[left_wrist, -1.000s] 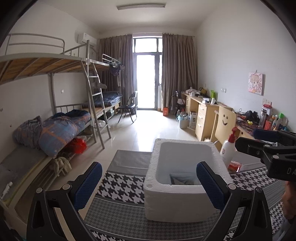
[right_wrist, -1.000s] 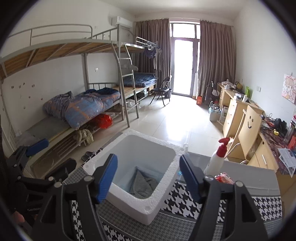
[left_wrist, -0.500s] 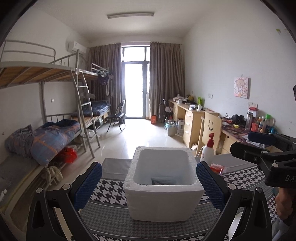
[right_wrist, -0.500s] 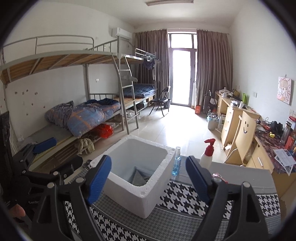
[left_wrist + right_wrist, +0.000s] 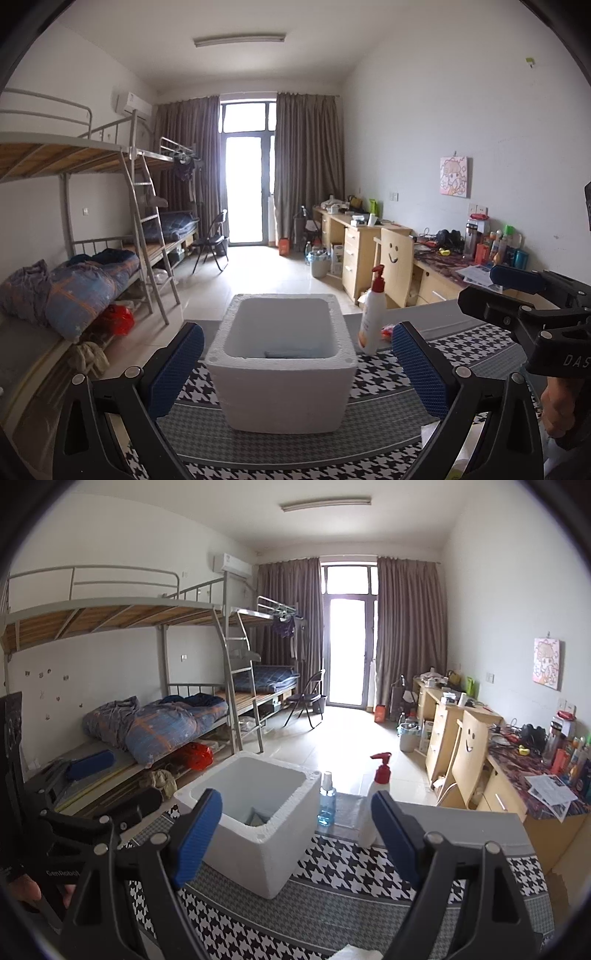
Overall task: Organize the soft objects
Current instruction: 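Move both tools back from the foam box to the table pile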
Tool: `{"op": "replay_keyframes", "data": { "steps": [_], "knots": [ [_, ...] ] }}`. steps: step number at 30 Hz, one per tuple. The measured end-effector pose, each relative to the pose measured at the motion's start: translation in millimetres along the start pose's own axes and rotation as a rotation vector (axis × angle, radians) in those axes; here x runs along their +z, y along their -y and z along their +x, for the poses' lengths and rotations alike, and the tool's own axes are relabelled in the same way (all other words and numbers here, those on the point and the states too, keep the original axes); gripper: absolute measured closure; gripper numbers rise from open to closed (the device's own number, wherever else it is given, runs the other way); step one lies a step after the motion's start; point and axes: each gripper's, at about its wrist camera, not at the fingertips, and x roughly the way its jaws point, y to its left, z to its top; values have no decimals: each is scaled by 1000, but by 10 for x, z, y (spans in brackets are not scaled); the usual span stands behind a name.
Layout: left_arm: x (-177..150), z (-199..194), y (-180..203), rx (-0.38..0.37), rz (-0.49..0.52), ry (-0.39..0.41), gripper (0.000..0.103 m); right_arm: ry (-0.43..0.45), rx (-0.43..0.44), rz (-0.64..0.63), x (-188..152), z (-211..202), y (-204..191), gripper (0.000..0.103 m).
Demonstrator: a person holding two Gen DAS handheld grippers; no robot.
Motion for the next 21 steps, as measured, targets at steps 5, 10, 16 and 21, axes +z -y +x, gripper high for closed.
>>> {"op": "replay_keyframes", "data": {
  "steps": [5, 10, 16, 21],
  "knots": [
    [-79, -46, 120, -24, 20, 8, 1, 19, -21, -1, -122, -138, 31, 17],
    [-128, -132, 226, -51, 22, 27, 1, 42, -40, 15, -231, -287, 103, 17],
    [-193, -169, 331, -81, 15, 35, 1, 48, -51, 38, -347, -440, 213, 17],
    [-237, -181, 426, -105, 50, 27, 1, 60, -75, 45, -444, -555, 268, 17]
  ]
}}
